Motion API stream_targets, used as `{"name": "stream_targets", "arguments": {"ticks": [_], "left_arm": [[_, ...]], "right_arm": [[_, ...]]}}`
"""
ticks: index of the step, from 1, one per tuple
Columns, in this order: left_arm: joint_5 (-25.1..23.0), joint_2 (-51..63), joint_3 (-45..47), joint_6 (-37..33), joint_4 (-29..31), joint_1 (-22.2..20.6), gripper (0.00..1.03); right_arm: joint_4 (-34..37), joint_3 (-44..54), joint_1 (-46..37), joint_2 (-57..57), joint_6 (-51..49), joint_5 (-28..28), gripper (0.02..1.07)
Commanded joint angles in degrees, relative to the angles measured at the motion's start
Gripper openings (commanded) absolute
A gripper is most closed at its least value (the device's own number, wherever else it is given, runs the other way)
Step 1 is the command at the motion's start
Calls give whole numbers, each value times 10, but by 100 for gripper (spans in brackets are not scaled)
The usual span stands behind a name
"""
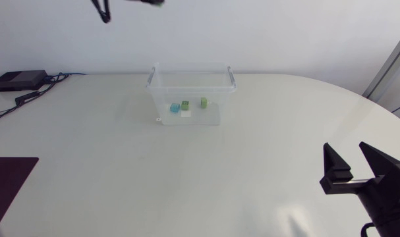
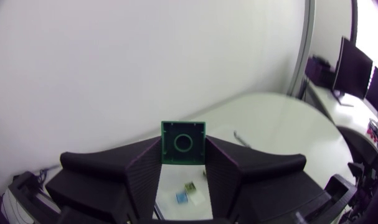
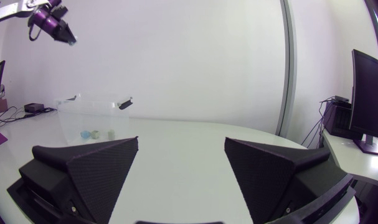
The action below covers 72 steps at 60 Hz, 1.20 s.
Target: Place the duplo bricks in the container
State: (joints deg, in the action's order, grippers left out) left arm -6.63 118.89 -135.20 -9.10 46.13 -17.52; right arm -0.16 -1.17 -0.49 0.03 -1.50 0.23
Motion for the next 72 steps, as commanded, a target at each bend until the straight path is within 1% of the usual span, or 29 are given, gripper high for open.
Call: {"name": "stream_targets", "arguments": {"ticks": [1,2,3,4,7,9,10,12,13,15,18,21,23,26,29,30,35,41,47,50,53,55,56,58,60,65,72], "left_arm": [[16,299,-490,-35,208,-15,41],[29,331,-550,-43,239,-18,41],[37,333,-564,-46,252,-22,40],[40,332,-564,-47,266,-23,40],[41,313,-528,-43,279,-18,41],[42,311,-533,-35,288,-6,48],[42,314,-550,-32,294,-3,55],[40,329,-601,-32,316,-1,79],[39,333,-621,-31,325,-1,83],[27,345,-673,-28,346,2,87],[25,357,-735,-21,370,6,92],[25,355,-756,-21,392,3,93],[26,347,-763,-17,393,3,94],[26,314,-723,-14,391,4,95],[25,280,-683,-6,368,11,95],[25,260,-655,-6,362,12,95],[18,207,-613,-2,341,9,95],[11,108,-526,5,307,-9,97],[11,27,-452,9,297,-18,97],[10,-15,-420,11,303,-23,98],[3,-33,-410,15,323,-23,98],[-2,-40,-410,20,345,-18,98],[-7,-43,-416,26,373,-9,98],[-4,-50,-410,35,397,-6,98],[-1,-64,-392,40,404,1,98],[-1,-110,-309,44,404,30,98],[-1,-136,-257,53,398,65,99]], "right_arm": [[5,12,-3,-3,10,4,102],[5,12,-2,-3,10,4,102],[5,12,-3,-3,10,4,102],[5,12,-2,-3,10,4,102],[5,12,-2,-3,10,4,102],[5,12,-2,-3,10,4,102],[5,12,-3,-3,10,4,102],[5,12,-2,-3,10,4,102],[5,12,-2,-3,10,4,102],[5,12,-3,-3,10,4,102],[5,12,-2,-3,10,4,102],[5,12,-3,-3,10,4,102],[5,12,-3,-3,10,4,102],[5,12,-3,-3,10,4,102],[5,12,-3,-3,10,4,102],[5,12,-3,-3,10,4,102],[5,12,-2,-3,10,4,102],[5,12,-3,-3,10,4,102],[5,12,-2,-3,10,4,102],[5,12,-2,-3,10,4,102],[5,12,-3,-3,10,4,102],[5,12,-2,-3,10,4,102],[5,12,-3,-3,10,4,102],[5,12,-2,-3,10,4,102],[5,12,-2,-3,10,4,102],[5,12,-3,-3,10,4,102],[5,12,-2,-3,10,4,102]]}}
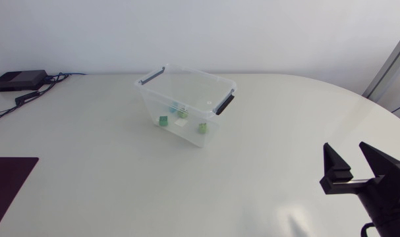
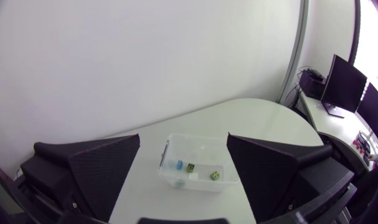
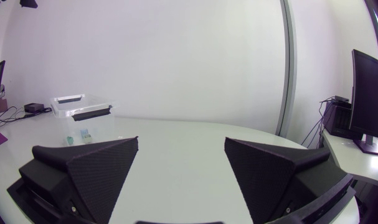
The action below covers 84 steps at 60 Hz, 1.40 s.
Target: Place the duplo bricks in the container
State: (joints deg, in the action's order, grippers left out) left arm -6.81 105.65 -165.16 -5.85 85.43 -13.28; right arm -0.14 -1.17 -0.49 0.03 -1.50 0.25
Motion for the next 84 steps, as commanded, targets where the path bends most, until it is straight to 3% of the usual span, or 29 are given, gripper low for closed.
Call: {"name": "stream_targets", "arguments": {"ticks": [1,10,19,26,42,61,84], "left_arm": [[0,-6,48,22,4,25,99],[-1,-51,165,38,-28,42,99],[0,-185,423,44,-170,44,99],[31,-294,636,41,-298,45,99],[75,-461,958,-7,-475,67,99],[130,-606,1195,-58,-626,72,99],[138,-712,1379,-114,-766,112,99]], "right_arm": [[5,12,-3,-3,10,4,102],[5,12,-2,-3,10,4,102],[5,12,-3,-3,10,4,102],[5,12,-2,-3,10,4,102],[5,12,-3,-3,10,4,102],[5,12,-2,-3,10,4,102],[5,12,-3,-3,10,4,102]]}}
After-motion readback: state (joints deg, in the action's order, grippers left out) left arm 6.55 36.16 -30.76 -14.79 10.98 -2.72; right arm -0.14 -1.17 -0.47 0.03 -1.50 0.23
